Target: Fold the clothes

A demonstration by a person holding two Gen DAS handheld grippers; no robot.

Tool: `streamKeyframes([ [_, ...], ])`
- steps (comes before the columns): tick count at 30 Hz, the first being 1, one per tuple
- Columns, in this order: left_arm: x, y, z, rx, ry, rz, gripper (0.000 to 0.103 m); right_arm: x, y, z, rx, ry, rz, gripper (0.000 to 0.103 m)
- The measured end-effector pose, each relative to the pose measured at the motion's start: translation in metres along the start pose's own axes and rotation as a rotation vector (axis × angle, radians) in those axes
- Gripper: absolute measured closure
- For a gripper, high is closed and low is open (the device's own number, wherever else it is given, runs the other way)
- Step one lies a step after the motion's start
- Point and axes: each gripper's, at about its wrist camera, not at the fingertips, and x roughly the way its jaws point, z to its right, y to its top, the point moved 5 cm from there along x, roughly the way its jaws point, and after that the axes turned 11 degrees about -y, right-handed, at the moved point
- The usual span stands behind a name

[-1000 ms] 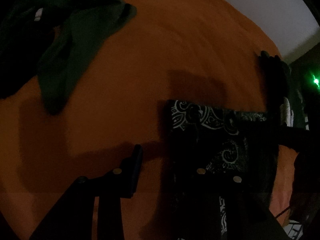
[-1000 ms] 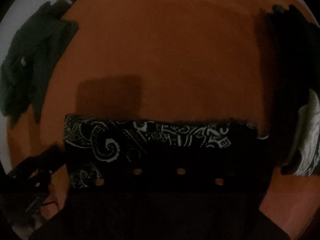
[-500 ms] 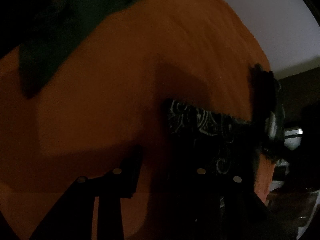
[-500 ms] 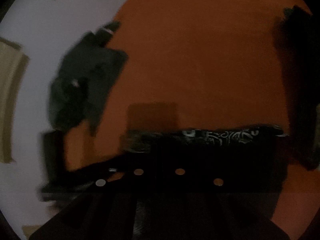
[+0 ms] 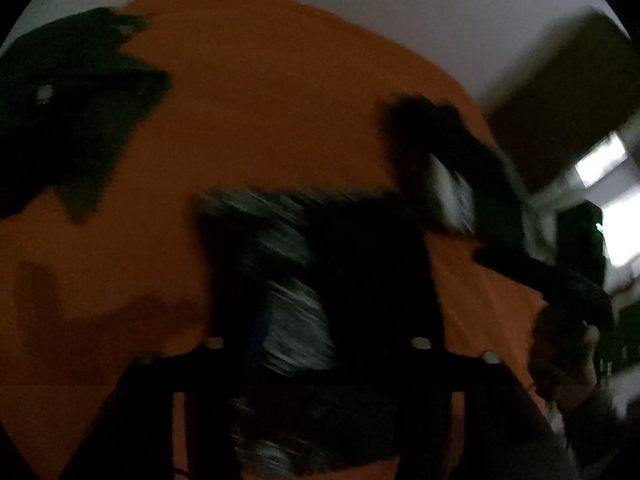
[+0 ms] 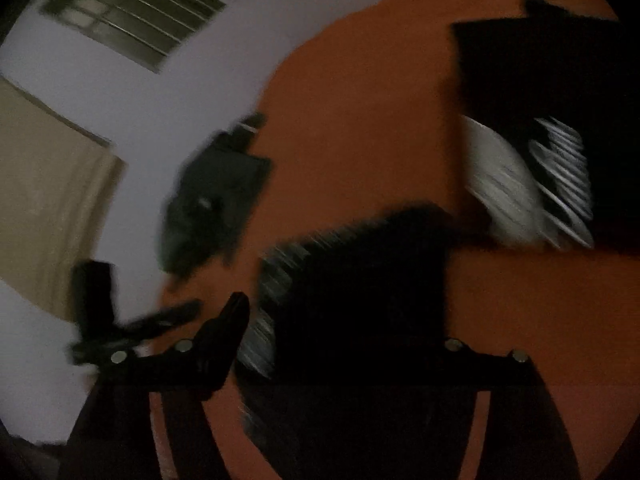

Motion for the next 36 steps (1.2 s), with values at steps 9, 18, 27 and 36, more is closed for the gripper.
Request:
streamKeyframes([
  [9,0.036,-0.099,-0.021,0.11,0.331,-0.179,0.05,0.033,-0.14,0.036,-0.039,-0.243,-0.159,0.076],
  [18,-0.022,-0.139,-0.032,-0.198,0.102,-0.151,0.05,0.003,-0.141,0.024,0.172,0.087,-0.153,0.074],
  [27,0.018,-0.182,-0.069,-0.72,-0.362,-0.146,0.048,0.062,-0.202,0.003,0.269,0.142,-0.3,0.069],
  [36,-0.001,-0.18,-0.096,-0.715,-0.218,-0.029,0.045,0.061,-0.206,0.003,0.285,0.171,-0.241,0.095],
])
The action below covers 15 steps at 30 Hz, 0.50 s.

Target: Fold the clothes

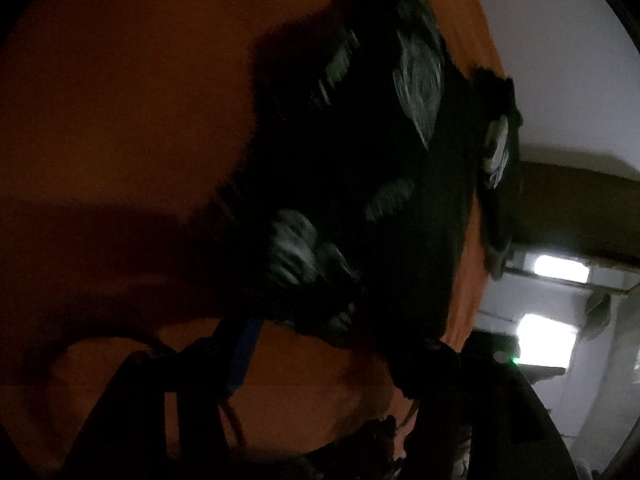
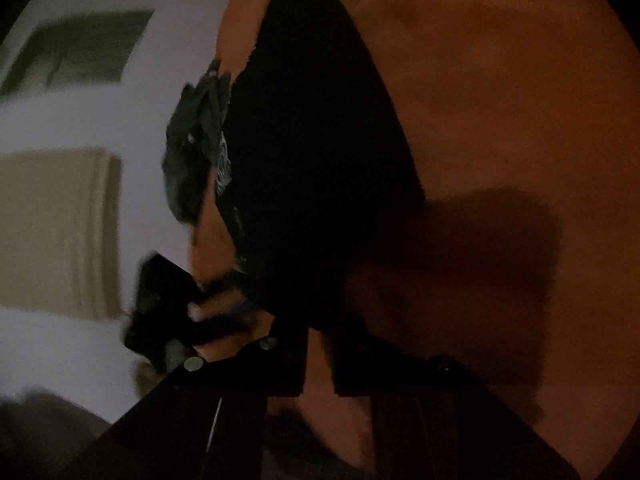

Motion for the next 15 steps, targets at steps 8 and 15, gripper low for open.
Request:
streamKeyframes([
  [8,-0.022,0.003,-0.02,-0.04,0.012,0.031,0.045,-0.018,0.001,0.017,-0.028,-0.085,-0.038,0.062],
  [15,-0.01,0.005,0.006,0.193,0.156,0.045,0.097,-0.017,-0.038,-0.036,-0.481,-0.504,0.159,0.062],
])
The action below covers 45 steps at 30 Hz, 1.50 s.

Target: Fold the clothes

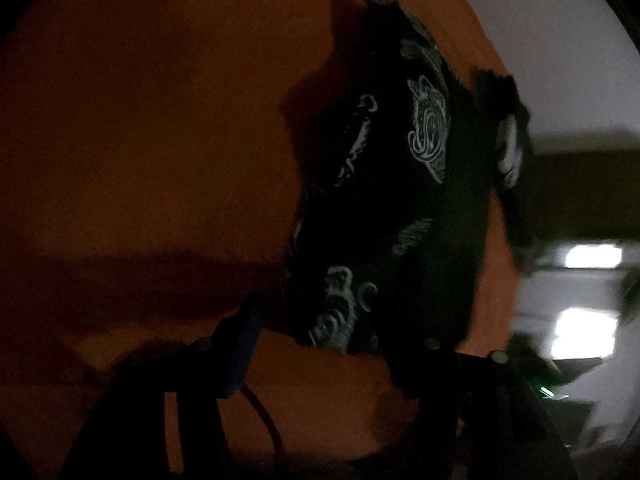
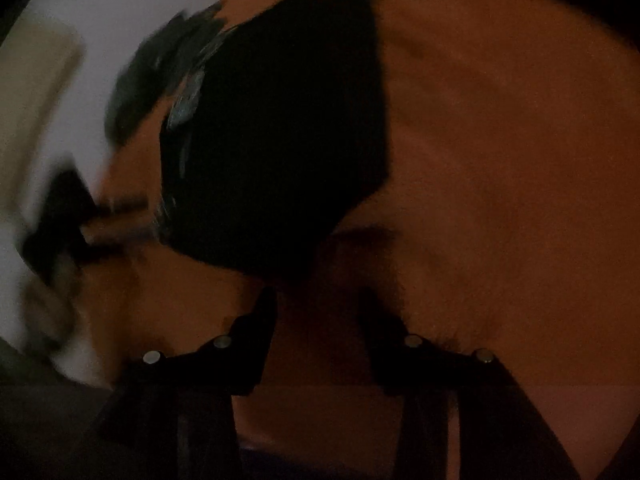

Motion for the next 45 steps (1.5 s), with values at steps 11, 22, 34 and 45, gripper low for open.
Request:
streamKeyframes([
  [11,-0.013,-0.005,-0.01,-0.076,-0.044,0.037,0.1,-0.004,-0.008,-0.033,-0.174,-0.298,0.189,0.062],
  [22,-0.038,-0.013,-0.032,-0.131,0.047,0.081,0.1,-0.012,-0.025,0.006,-0.02,-0.454,0.201,0.097],
  [34,0.015,-0.046,0.137,0.398,-0.219,-0.258,0.099,-0.038,-0.04,0.009,-0.077,-0.415,0.266,0.097],
  [45,0.095,-0.067,0.086,0.35,-0.05,-0.361,0.099,-0.034,-0.017,0.018,-0.076,-0.243,0.222,0.073],
])
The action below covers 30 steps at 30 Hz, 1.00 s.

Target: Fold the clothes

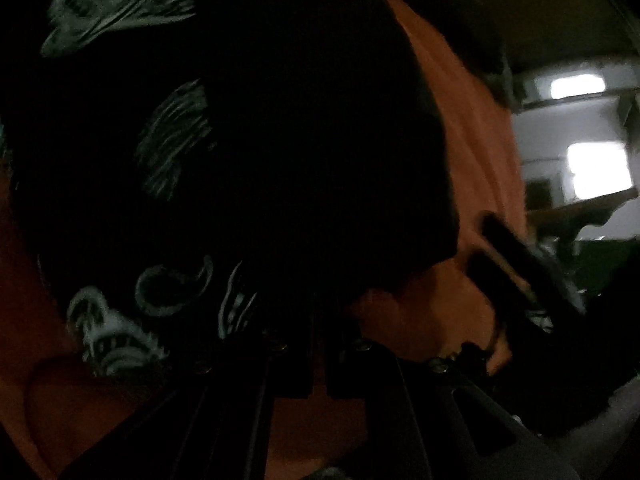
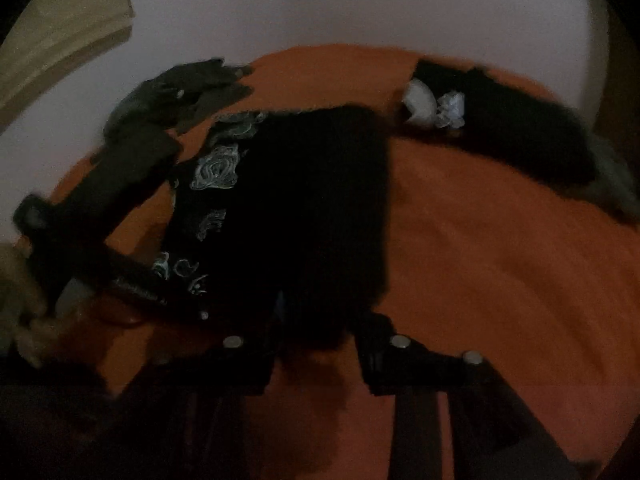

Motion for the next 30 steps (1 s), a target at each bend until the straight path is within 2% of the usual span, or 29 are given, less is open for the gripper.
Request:
streamKeyframes([
  [1,-0.003,-0.002,-0.002,-0.009,-0.005,0.006,0.099,0.014,-0.008,0.002,-0.015,-0.032,-0.072,0.087],
  [2,-0.005,-0.003,-0.005,-0.025,-0.012,0.011,0.099,0.025,-0.017,0.008,0.003,-0.039,-0.135,0.093],
  [3,-0.007,-0.004,-0.008,-0.043,-0.021,0.017,0.099,0.031,-0.028,0.019,0.046,-0.05,-0.185,0.094],
  [4,-0.007,-0.001,-0.01,-0.061,-0.032,0.02,0.099,0.032,-0.035,0.029,0.088,-0.045,-0.203,0.099],
  [7,-0.013,-0.002,-0.016,-0.101,-0.062,0.032,0.099,0.022,-0.035,0.04,0.119,-0.018,-0.199,0.099],
  [10,-0.023,-0.006,-0.018,-0.13,-0.093,0.045,0.099,0.013,-0.024,0.052,0.253,0.153,-0.207,0.099],
  [12,-0.03,-0.006,-0.013,-0.119,-0.11,0.066,0.099,0.014,-0.012,0.054,0.329,0.282,-0.239,0.091],
  [14,-0.041,-0.004,-0.003,-0.091,-0.124,0.096,0.099,0.022,-0.002,0.056,0.386,0.355,-0.273,0.07],
  [16,-0.057,0.001,-0.005,-0.075,-0.126,0.139,0.099,0.037,0.0,0.056,0.433,0.39,-0.336,0.069],
  [17,-0.066,0.002,-0.01,-0.075,-0.119,0.159,0.099,0.045,0.001,0.056,0.457,0.406,-0.369,0.079],
  [18,-0.072,0.005,-0.016,-0.091,-0.101,0.172,0.099,0.05,-0.002,0.056,0.479,0.434,-0.399,0.095],
  [19,-0.078,0.007,-0.024,-0.118,-0.09,0.186,0.099,0.055,-0.007,0.061,0.542,0.469,-0.419,0.097],
  [22,-0.102,0.015,-0.044,-0.19,-0.069,0.261,0.099,0.066,-0.024,0.079,0.738,0.574,-0.475,0.093],
  [23,-0.114,0.021,-0.05,-0.21,-0.071,0.298,0.099,0.068,-0.029,0.082,0.77,0.598,-0.493,0.08],
  [24,-0.127,0.026,-0.056,-0.228,-0.073,0.337,0.099,0.069,-0.035,0.085,0.774,0.61,-0.526,0.071],
  [25,-0.14,0.033,-0.064,-0.234,-0.072,0.365,0.099,0.068,-0.035,0.089,0.763,0.617,-0.529,0.067],
  [28,-0.168,0.063,-0.083,-0.218,-0.037,0.402,0.099,0.065,-0.031,0.101,0.704,0.62,-0.518,0.067],
  [30,-0.176,0.088,-0.093,-0.204,-0.001,0.393,0.099,0.063,-0.016,0.109,0.604,0.548,-0.482,0.067],
])
